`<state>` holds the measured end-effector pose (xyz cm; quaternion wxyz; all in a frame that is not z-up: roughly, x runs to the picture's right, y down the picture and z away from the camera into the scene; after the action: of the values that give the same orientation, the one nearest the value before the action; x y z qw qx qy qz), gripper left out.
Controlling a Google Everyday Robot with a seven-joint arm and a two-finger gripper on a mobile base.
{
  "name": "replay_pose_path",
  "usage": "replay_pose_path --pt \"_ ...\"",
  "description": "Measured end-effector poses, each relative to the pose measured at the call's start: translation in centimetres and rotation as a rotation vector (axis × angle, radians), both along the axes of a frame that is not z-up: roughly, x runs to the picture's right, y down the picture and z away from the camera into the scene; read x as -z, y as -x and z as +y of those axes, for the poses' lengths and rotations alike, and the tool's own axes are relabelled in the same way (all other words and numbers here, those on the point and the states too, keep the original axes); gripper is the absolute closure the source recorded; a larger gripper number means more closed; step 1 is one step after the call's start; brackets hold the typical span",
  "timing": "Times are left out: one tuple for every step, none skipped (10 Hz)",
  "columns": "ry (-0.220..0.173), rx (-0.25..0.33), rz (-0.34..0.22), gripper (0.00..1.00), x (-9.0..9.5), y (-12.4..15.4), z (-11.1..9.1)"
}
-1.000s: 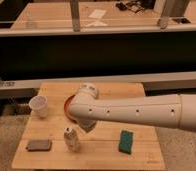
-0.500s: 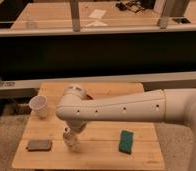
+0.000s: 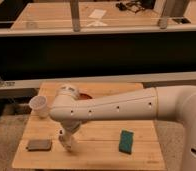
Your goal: Knock the bottle over
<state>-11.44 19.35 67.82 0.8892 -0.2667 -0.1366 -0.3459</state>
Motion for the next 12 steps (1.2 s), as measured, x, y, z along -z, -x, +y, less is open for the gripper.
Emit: replay_pose_path --pt "-0.002 0.004 -0.005 0.98 0.0 0.0 -0.1" --pt "-0.002 0.007 -0.013 0.98 0.0 0.1 -0.2" --pt "-0.004 0.012 -0.019 0.98 0.0 0.3 -0.2" --pt "-0.005 0.019 -0.026 0.98 0.0 0.6 -0.2" --pt "-0.007 0.02 -0.028 0.98 0.0 0.6 -0.2" --pt "-0.008 0.02 -0.031 0.98 0.0 0.7 -0.2" --pt "-0.009 0.022 -0.035 0.98 0.0 0.8 -0.2" --pt "-0.011 0.026 -0.04 0.98 0.0 1.0 -0.3" --pt "-0.013 0.03 -0.045 0.98 0.1 1.2 -0.3" --pt "-0.013 0.035 -0.052 0.98 0.1 1.5 -0.2" --pt "-0.015 0.04 -0.057 0.98 0.1 1.7 -0.2" --pt "-0.016 0.044 -0.063 0.98 0.2 1.9 -0.2"
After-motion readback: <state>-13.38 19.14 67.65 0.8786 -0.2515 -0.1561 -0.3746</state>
